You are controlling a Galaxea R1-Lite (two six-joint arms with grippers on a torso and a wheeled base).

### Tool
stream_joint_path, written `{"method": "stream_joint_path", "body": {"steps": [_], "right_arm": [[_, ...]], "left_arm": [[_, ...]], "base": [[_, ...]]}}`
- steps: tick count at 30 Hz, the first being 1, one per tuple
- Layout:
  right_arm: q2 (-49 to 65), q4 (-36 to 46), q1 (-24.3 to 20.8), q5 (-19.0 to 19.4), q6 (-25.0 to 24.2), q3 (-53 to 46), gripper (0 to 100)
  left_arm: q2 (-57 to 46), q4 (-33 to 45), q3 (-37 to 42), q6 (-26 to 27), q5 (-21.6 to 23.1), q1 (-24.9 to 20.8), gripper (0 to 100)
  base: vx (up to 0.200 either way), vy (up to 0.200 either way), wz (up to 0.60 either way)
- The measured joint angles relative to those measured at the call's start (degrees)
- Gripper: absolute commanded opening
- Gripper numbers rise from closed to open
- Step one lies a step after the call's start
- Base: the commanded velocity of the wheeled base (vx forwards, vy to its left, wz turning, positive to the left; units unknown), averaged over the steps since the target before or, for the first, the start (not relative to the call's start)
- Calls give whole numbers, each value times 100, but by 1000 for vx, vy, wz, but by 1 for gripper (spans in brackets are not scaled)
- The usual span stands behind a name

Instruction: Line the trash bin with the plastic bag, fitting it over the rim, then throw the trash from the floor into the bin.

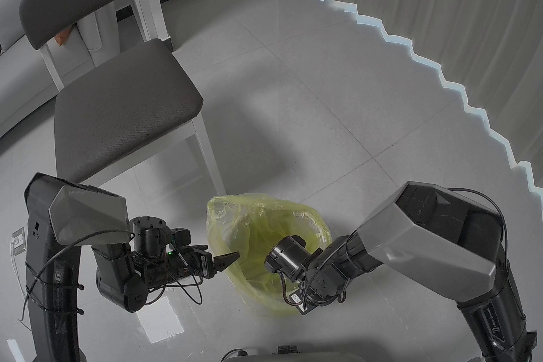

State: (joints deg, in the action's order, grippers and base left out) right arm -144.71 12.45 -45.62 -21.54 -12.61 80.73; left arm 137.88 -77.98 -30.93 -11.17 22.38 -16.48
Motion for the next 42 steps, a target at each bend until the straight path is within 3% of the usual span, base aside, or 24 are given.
{"method": "stream_joint_path", "body": {"steps": [3,4,18,29,42], "right_arm": [[-11,4,-35,0,-11,-16,0],[-11,4,-55,0,-12,-18,0],[72,13,-313,0,-55,-44,0],[95,30,-617,1,-187,-24,0],[-57,158,-223,-132,-80,83,0]], "left_arm": [[-15,-2,91,59,-5,11,100],[-17,0,111,85,-9,15,0],[-9,33,52,157,-112,22,0],[-249,33,538,446,-112,422,0],[317,386,-379,452,-110,494,0]], "base": [[0,0,0],[0,0,0],[0,0,0],[0,0,0],[0,0,0]]}}
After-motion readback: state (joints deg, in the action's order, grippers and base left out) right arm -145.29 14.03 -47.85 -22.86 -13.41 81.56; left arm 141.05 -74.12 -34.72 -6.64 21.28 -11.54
